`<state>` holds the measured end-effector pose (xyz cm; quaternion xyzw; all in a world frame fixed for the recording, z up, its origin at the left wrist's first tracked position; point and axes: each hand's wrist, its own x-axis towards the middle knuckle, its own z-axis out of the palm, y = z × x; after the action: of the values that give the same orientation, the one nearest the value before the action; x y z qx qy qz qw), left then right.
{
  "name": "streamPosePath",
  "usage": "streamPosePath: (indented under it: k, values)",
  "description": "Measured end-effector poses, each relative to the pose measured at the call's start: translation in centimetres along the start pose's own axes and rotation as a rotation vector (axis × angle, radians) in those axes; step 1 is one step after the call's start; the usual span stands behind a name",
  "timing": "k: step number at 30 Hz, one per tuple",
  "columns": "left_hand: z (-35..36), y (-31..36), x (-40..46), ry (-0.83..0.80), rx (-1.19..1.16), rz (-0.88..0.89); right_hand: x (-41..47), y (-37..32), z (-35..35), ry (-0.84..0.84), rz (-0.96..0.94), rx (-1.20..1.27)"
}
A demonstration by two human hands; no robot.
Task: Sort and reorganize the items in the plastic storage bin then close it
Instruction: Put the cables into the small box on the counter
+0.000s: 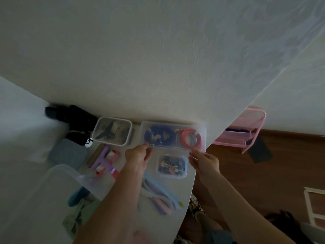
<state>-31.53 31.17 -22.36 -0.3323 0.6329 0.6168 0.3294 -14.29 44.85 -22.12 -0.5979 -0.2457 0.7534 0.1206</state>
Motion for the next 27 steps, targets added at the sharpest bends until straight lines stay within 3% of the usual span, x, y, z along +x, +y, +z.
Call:
streamPosePath:
  k: [19, 27]
  values:
    - [-0.5, -1.1, -2.9, 0.031, -0.192, 0.031, 0.1, 1.0, -0.6, -0.012, -0.039, 0.053]
    - [0.4, -1.4, -2.1, 0.052, -0.117, 0.133, 1.1, 0.1, -0.8, 0.017, -0.105, -0.157]
